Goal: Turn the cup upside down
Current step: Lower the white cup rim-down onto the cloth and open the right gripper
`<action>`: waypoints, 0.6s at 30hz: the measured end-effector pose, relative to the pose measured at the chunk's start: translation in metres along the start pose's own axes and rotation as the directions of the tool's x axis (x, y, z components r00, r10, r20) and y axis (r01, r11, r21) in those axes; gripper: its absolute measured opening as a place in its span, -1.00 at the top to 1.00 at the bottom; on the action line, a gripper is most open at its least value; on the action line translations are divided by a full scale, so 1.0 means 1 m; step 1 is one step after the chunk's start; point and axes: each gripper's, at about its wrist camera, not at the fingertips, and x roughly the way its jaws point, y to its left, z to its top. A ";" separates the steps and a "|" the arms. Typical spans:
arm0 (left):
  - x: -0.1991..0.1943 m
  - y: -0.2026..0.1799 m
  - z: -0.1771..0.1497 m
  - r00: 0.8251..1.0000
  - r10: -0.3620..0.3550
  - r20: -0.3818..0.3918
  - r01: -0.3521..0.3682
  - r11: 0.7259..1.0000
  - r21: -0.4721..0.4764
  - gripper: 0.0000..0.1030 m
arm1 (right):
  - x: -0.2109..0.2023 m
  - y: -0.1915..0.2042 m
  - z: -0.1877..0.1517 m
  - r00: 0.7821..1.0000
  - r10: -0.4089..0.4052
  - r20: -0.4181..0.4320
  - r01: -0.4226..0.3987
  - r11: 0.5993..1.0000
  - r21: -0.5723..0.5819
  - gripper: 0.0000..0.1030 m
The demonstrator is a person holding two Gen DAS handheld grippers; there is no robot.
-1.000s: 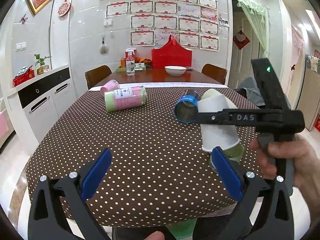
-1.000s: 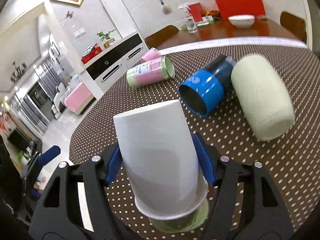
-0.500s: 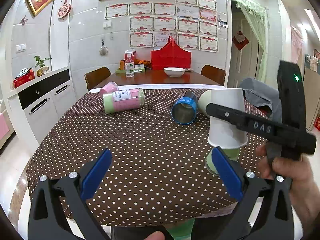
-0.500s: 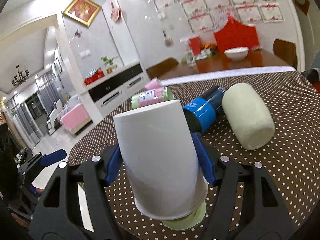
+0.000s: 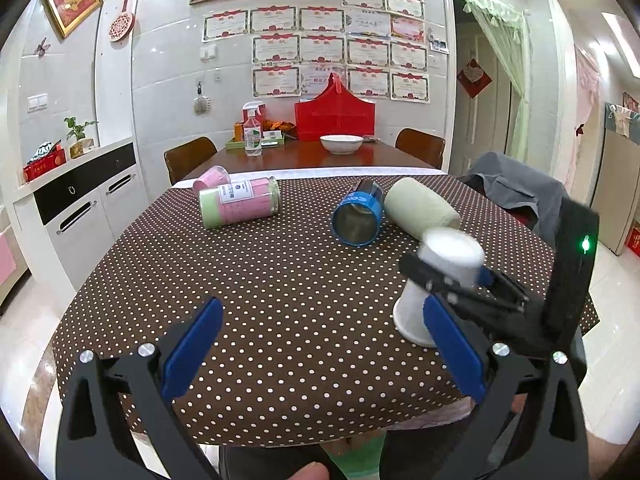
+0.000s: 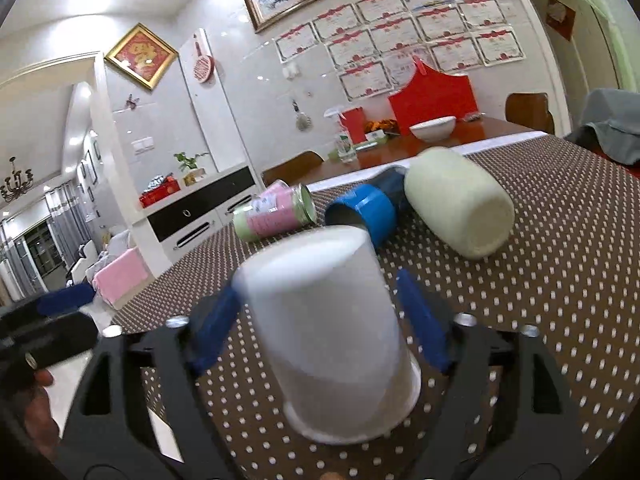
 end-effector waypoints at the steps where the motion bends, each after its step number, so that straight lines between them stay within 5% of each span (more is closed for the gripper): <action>1: 0.000 0.000 0.000 1.000 0.001 -0.001 -0.001 1.000 -0.001 -0.91 | -0.001 0.001 -0.002 1.000 -0.004 -0.001 0.004 1.000 -0.003 -0.78; 18: -0.012 -0.001 0.007 0.999 0.039 0.030 -0.039 0.999 -0.007 -0.91 | -0.033 0.011 0.029 0.999 -0.050 -0.002 0.050 0.999 -0.003 -0.88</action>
